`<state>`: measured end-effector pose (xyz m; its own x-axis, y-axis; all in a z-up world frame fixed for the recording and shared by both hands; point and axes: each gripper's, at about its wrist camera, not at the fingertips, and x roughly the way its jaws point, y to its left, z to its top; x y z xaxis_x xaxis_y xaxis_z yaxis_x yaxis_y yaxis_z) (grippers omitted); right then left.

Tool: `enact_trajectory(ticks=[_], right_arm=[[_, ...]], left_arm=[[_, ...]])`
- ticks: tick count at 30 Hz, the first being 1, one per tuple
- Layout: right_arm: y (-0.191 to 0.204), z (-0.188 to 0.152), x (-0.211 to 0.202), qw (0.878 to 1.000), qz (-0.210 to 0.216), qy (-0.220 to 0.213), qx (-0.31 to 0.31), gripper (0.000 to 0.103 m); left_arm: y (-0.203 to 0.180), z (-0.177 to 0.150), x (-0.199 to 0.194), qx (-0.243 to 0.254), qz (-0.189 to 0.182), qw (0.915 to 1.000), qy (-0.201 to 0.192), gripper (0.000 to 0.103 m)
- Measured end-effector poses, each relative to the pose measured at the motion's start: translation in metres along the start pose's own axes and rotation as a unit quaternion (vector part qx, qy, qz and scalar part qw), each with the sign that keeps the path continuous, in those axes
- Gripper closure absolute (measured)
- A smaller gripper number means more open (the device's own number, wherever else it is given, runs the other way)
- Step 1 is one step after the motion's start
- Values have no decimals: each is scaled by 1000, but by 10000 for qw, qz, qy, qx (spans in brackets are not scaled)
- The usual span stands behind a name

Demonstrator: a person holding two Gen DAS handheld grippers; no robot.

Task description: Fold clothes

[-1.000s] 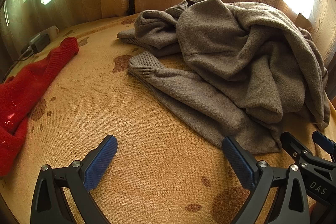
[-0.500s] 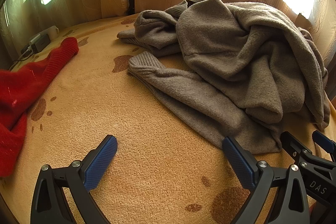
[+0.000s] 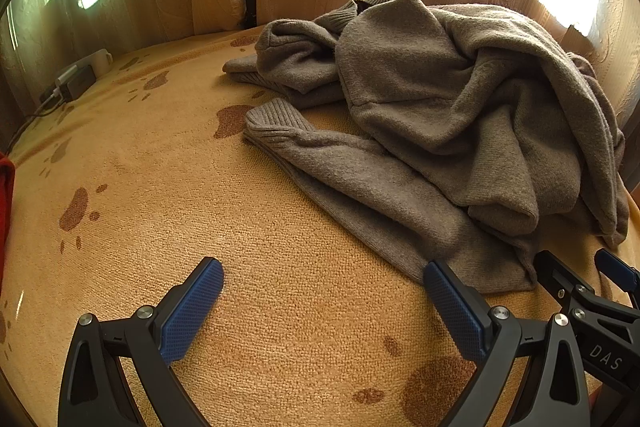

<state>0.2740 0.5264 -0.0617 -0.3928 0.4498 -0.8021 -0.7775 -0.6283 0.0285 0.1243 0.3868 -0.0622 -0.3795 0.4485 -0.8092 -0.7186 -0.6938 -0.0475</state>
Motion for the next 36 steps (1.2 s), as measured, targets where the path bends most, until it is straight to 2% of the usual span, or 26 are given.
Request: enact_trajectory(ticks=[2, 36], right_arm=[[0, 0, -1, 10000, 0, -1, -2, 0], [-2, 1, 1, 10000, 19, -15, 2, 0]], left_arm=[[-7, 2, 9, 0, 0, 10000, 0, 1], [-8, 1, 7, 6, -6, 10000, 0, 1]])
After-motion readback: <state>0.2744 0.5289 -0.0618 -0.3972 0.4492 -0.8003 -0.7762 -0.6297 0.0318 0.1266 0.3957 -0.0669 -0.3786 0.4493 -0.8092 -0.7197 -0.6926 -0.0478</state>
